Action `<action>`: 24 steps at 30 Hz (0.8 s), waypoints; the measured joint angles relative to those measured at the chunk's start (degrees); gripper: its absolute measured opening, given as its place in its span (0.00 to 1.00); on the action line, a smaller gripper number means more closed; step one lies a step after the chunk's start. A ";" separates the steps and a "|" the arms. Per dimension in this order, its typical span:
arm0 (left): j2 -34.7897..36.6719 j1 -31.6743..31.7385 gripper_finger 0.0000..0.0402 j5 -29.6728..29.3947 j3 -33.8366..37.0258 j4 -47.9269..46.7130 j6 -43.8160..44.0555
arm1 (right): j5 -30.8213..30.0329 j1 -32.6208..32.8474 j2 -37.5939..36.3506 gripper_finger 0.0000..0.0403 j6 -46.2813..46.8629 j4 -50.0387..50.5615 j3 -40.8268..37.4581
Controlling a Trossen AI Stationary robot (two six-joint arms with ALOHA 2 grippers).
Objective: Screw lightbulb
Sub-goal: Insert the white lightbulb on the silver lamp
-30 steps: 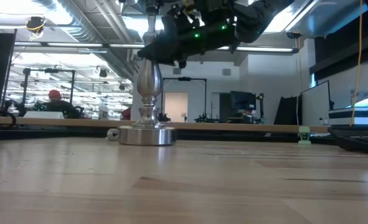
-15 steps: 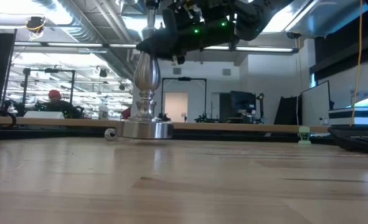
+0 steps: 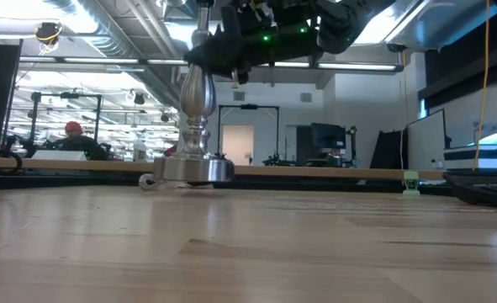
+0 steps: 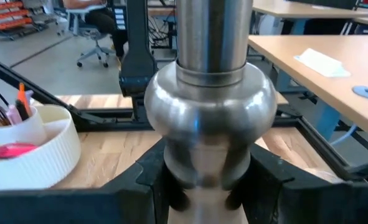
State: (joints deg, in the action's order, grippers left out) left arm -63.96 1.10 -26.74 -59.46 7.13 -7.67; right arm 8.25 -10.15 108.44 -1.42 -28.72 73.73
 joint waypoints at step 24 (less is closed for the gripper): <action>3.17 -2.20 0.32 -1.04 4.19 5.98 -0.05 | 1.83 -0.04 0.38 0.35 -0.25 -0.42 -3.10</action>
State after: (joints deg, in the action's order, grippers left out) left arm -60.79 -1.10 -27.78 -55.27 13.11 -7.72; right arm 10.07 -10.20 108.81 -1.67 -29.14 70.64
